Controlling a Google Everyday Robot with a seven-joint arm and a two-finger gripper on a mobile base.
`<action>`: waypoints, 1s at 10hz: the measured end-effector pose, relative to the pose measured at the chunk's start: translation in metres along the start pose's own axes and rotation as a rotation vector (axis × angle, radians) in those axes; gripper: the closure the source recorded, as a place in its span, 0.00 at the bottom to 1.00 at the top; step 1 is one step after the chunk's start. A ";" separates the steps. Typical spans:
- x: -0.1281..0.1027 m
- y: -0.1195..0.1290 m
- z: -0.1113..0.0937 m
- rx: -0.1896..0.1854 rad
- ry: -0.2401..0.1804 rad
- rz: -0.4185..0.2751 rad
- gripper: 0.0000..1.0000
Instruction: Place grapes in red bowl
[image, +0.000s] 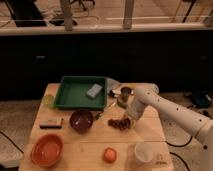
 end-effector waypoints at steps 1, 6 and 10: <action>0.000 0.002 -0.003 -0.001 0.006 0.007 1.00; -0.007 -0.003 -0.043 0.013 0.034 0.010 1.00; -0.018 -0.008 -0.062 0.018 0.059 -0.001 1.00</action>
